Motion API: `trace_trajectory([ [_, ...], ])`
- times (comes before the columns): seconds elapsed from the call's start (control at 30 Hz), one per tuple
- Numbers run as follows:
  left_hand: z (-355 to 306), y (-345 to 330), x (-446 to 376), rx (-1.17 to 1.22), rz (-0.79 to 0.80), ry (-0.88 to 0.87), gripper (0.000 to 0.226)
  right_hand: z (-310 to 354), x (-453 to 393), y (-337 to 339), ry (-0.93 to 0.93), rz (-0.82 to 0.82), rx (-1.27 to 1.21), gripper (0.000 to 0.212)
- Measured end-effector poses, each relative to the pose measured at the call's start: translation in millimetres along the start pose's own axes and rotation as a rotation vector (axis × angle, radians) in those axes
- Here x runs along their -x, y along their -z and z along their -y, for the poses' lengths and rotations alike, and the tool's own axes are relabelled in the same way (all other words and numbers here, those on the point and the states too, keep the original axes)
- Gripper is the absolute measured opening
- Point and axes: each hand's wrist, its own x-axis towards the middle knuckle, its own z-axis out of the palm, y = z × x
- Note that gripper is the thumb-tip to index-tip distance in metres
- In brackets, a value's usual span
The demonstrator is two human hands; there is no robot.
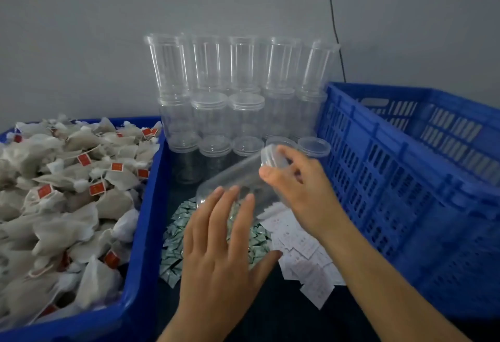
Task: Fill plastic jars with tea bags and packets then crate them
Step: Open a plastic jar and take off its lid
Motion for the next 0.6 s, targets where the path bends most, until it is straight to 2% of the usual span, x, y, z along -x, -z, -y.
trace_trajectory([
  [0.1, -1, -2, 14, -0.226, 0.152, -0.094, 0.086, -35, 25, -6, -0.294, 0.195, -0.187, 0.066],
  [0.17, -2, -5, 21, -0.281, 0.275, -0.075, 0.102, -48, 31, -8, -0.407, 0.274, -0.213, 0.043],
  [0.23, -2, -8, 22, -0.277, 0.288, -0.052, 0.100, -54, 32, -10, -0.385, 0.304, -0.176, 0.035],
  [0.33, 1, -9, 16, -0.218, 0.286, -0.034, 0.083, -59, 30, -11, -0.187, 0.279, -0.139, 0.037],
  [0.4, 3, -7, 12, -0.104, 0.377, 0.030, 0.087, -59, 31, -11, -0.053, 0.267, -0.117, 0.034],
  [0.47, 5, -5, 10, 0.137, 0.443, 0.200, 0.095, -62, 27, -7, 0.044, 0.250, 0.046, 0.046],
  [0.53, 9, -2, 13, 0.437, 0.552, 0.395, 0.090, -60, 19, 5, 0.092, 0.425, 0.160, 0.064],
  [0.6, 16, 0, 15, 0.699, 0.660, 0.491, 0.086, -56, 11, 23, 0.118, 0.720, 0.156, 0.066],
])
